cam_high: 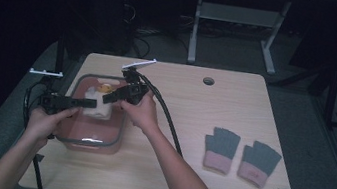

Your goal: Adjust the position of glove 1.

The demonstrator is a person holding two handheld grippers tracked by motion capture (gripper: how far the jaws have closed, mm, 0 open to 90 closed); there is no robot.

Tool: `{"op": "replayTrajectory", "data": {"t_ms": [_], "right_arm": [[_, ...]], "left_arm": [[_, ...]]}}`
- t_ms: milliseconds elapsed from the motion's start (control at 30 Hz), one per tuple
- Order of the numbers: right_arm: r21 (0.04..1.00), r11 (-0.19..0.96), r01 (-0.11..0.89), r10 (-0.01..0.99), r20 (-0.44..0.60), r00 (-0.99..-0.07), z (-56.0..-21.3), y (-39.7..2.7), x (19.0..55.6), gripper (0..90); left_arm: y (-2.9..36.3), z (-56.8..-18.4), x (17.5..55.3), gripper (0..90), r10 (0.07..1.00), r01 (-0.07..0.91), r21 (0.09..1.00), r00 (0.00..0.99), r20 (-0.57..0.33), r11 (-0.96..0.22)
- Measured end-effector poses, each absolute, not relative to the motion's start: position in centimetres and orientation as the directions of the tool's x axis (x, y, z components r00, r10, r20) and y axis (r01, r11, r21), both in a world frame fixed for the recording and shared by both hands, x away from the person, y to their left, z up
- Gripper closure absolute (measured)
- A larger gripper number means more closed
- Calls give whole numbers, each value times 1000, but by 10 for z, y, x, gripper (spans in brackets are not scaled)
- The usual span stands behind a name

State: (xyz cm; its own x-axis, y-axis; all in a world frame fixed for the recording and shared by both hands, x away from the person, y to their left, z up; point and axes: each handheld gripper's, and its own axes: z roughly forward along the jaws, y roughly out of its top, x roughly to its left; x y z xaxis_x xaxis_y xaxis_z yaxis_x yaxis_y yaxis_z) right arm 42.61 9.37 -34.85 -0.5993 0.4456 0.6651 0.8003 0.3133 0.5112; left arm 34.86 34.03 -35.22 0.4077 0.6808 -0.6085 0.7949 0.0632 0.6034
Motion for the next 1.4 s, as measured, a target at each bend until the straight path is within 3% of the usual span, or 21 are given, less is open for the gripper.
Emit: {"op": "replayTrajectory", "data": {"t_ms": [767,1400], "right_arm": [[432,351,831,436,709,-554,-393,108,433,771],[412,396,820,497,655,-569,-403,108,431,741]], "left_arm": [[344,-380,347,669,741,848,528,321,-589,52],[335,-396,350,681,795,879,475,264,-547,35]]}}
